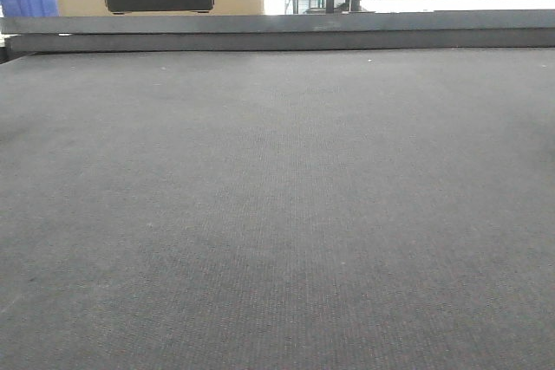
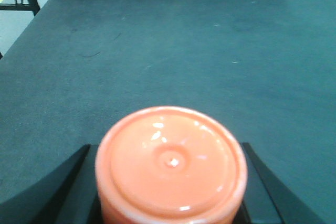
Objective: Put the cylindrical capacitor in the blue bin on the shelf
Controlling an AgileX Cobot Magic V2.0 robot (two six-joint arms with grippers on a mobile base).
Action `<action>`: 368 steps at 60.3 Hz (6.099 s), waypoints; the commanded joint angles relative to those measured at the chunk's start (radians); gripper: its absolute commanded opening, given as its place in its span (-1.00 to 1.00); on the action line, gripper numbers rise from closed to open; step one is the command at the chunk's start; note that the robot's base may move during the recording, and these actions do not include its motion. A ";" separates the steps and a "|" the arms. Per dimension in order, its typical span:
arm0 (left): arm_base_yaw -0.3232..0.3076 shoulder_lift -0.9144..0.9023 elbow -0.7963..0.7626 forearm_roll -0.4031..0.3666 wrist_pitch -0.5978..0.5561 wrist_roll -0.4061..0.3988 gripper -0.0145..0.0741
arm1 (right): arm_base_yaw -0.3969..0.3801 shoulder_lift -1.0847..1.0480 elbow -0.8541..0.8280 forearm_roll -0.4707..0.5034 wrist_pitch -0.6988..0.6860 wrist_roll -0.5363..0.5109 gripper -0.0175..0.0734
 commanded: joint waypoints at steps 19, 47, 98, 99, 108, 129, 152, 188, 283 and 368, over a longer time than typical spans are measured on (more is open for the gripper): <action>-0.052 -0.294 -0.092 -0.072 0.443 0.000 -0.92 | 0.002 -0.010 -0.027 0.095 0.280 -0.001 -0.97; -0.052 -0.548 -0.092 -0.082 0.695 0.017 -0.92 | 0.062 -0.262 -0.151 0.110 0.446 -0.070 -0.97; -0.052 -0.607 -0.092 -0.082 0.714 0.024 -0.92 | 0.073 -0.455 -0.149 0.073 0.468 -0.072 -0.97; -0.052 -0.607 -0.092 -0.082 0.714 0.024 -0.92 | 0.073 -0.455 -0.149 0.073 0.468 -0.072 -0.97; -0.052 -0.607 -0.092 -0.082 0.714 0.024 -0.92 | 0.073 -0.455 -0.149 0.073 0.468 -0.072 -0.97; -0.052 -0.607 -0.092 -0.082 0.714 0.024 -0.92 | 0.073 -0.455 -0.149 0.073 0.468 -0.072 -0.97; -0.052 -0.607 -0.092 -0.082 0.714 0.024 -0.92 | 0.073 -0.455 -0.149 0.073 0.468 -0.072 -0.97; -0.052 -0.607 -0.092 -0.082 0.714 0.024 -0.92 | 0.073 -0.455 -0.149 0.073 0.468 -0.072 -0.97; -0.052 -0.607 -0.092 -0.082 0.714 0.024 -0.92 | 0.073 -0.455 -0.149 0.073 0.468 -0.072 -0.97; -0.052 -0.609 -0.092 -0.082 0.715 0.024 -0.92 | 0.073 -0.455 -0.149 0.073 0.468 -0.072 -0.97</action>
